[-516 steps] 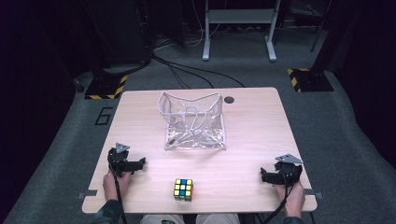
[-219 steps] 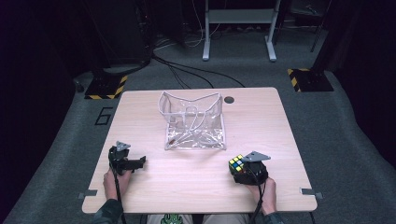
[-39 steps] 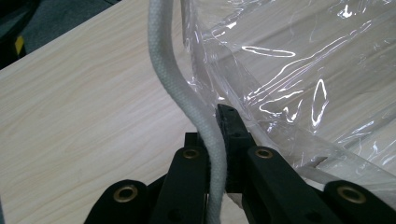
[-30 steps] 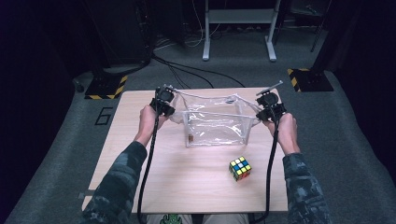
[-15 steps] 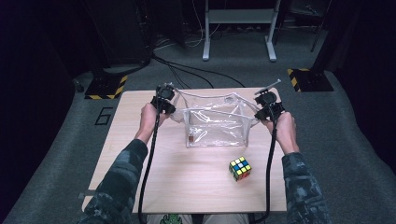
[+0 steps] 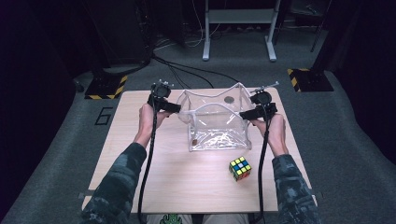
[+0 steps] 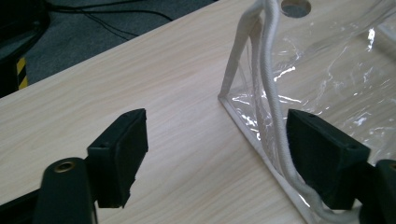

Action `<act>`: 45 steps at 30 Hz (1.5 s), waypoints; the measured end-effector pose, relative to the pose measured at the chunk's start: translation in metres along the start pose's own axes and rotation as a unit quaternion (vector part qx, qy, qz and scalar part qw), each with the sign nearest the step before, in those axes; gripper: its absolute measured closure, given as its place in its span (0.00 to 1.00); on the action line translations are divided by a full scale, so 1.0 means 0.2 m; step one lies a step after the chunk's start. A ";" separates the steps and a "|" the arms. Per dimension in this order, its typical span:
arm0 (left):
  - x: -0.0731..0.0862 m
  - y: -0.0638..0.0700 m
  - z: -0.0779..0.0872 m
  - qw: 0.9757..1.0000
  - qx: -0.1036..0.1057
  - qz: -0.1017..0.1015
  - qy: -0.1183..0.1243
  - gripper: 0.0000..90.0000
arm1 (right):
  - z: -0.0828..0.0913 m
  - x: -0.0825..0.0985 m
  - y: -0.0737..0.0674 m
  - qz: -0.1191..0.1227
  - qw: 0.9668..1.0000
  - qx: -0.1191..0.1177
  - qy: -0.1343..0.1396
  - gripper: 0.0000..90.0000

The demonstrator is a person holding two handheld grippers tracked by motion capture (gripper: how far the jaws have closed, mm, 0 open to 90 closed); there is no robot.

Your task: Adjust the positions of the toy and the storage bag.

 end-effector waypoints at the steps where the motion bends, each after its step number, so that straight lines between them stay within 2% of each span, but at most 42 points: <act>1: -0.01 0.00 0.01 1.000 0.001 0.004 0.006 0.20 | 0.01 -0.01 0.00 0.006 1.000 0.000 0.009 0.28; 3: -0.02 -0.01 0.02 1.000 0.001 0.012 0.015 0.17 | 0.02 -0.02 -0.01 0.010 1.000 -0.004 0.021 0.22; 6: -0.04 -0.02 0.05 0.999 0.003 0.022 0.028 0.16 | 0.06 -0.04 -0.01 0.012 0.999 -0.013 0.048 0.18; 9: -0.04 -0.03 0.08 0.999 0.003 0.025 0.035 0.12 | 0.09 -0.05 -0.01 0.013 0.998 -0.020 0.058 0.16; 14: -0.06 -0.04 0.13 0.998 0.012 0.043 0.055 0.07 | 0.15 -0.04 -0.01 0.015 0.996 -0.030 0.082 0.14; 18: -0.06 -0.05 0.18 0.996 0.021 0.052 0.068 0.04 | 0.19 -0.02 -0.02 0.017 0.996 -0.035 0.085 0.13; 22: -0.03 -0.06 0.22 0.996 0.022 0.048 0.078 0.02 | 0.22 0.03 -0.02 0.022 0.995 -0.038 0.088 0.12; 28: 0.08 -0.05 0.23 0.995 0.035 0.044 0.080 0.01 | 0.22 0.14 -0.04 0.035 0.995 -0.041 0.082 0.10; 32: 0.18 -0.05 0.22 0.996 0.043 0.029 0.072 0.00 | 0.21 0.23 -0.05 0.038 0.995 -0.043 0.078 0.08; 36: 0.29 -0.06 0.21 0.996 0.046 0.030 0.066 0.00 | 0.21 0.31 -0.05 0.038 0.995 -0.045 0.079 0.06; 45: 0.52 -0.07 0.18 0.997 0.048 0.030 0.053 0.00 | 0.19 0.50 -0.02 0.036 0.995 -0.027 0.089 0.02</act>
Point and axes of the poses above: each handheld gripper's, and its own axes: z roughly backward along the jaws, x roughly out of its underside, y roughly to its right, the point moved 10 cm from there along -z, roughly forward along the jaws, and after that the axes turned 13 degrees about -x, right-handed, at the moved point
